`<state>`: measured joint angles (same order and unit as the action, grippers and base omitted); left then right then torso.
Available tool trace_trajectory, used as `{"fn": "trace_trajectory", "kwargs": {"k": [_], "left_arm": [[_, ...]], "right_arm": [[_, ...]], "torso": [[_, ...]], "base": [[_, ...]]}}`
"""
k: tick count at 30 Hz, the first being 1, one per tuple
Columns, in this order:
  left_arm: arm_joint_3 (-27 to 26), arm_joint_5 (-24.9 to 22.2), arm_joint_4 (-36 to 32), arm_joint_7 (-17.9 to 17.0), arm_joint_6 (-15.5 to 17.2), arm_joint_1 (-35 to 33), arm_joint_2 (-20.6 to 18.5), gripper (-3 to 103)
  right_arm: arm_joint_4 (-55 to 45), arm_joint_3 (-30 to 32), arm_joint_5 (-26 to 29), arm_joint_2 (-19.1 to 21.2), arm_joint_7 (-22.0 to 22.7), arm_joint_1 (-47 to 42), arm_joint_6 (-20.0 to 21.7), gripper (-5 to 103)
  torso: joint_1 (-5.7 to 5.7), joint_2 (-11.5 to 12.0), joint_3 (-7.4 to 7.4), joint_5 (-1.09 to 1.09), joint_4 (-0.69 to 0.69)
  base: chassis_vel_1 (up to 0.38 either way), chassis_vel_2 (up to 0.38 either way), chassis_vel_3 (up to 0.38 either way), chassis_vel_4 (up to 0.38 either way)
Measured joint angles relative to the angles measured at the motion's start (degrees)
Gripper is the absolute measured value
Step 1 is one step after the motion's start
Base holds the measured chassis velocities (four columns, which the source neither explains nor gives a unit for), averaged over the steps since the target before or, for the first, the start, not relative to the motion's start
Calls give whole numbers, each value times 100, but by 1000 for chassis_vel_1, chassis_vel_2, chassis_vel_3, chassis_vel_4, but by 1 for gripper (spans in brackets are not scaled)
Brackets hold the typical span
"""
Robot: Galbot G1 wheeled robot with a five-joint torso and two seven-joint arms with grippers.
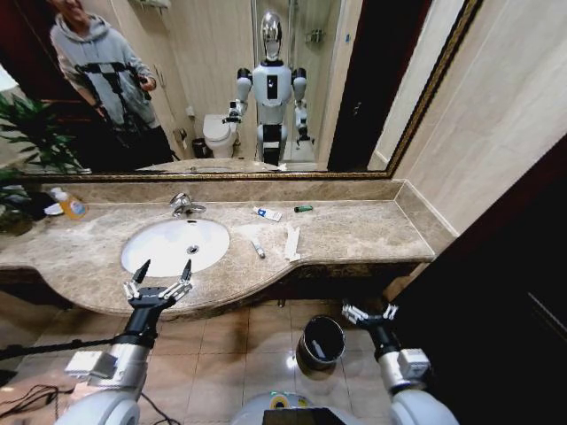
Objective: Pick up the trash from the sink and place it in the trash bin.
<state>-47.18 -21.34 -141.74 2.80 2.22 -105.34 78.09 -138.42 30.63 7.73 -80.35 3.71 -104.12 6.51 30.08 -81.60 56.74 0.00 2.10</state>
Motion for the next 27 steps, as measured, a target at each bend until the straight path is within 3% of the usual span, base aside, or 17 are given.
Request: {"fn": "trace_trajectory", "kwargs": {"k": [3, 4, 7, 10, 14, 21, 27], "left_arm": [[0, 0, 0, 0, 0, 0, 0, 100], [0, 0, 0, 0, 0, 0, 1, 100], [0, 0, 0, 0, 0, 0, 0, 100], [0, 0, 0, 0, 0, 0, 0, 100], [0, 0, 0, 0, 0, 0, 0, 100], [0, 0, 0, 0, 0, 0, 0, 100], [0, 0, 0, 0, 0, 0, 0, 100]], "right_arm": [[-50, -131, 164, 143, -41, 286, 260, 100], [2, -272, 310, 358, -95, 576, 439, 100], [208, -433, 357, 645, -182, 886, 509, 100], [937, -957, 423, 1177, -223, 1767, 606, 100], [1491, -1417, 487, 1379, -175, 2468, 709, 100], [2171, -1982, 653, 1479, -49, 3402, 802, 100], [2848, -2293, 696, 1274, 70, 4040, 789, 100]], "torso": [[0, 0, 0, 0, 1], [0, 0, 0, 0, 2], [1, 0, 1, 0, 1], [0, 0, 1, 0, 1], [1, 1, 1, 1, 1], [2, 1, 1, 1, 2], [1, 1, 1, 1, 1]], "base": [[0, 0, 0, 0], [0, 0, 0, 0], [0, 0, 0, 0], [0, 0, 0, 0], [0, 0, 0, 0], [0, 0, 0, 0], [0, 0, 0, 0]]}}
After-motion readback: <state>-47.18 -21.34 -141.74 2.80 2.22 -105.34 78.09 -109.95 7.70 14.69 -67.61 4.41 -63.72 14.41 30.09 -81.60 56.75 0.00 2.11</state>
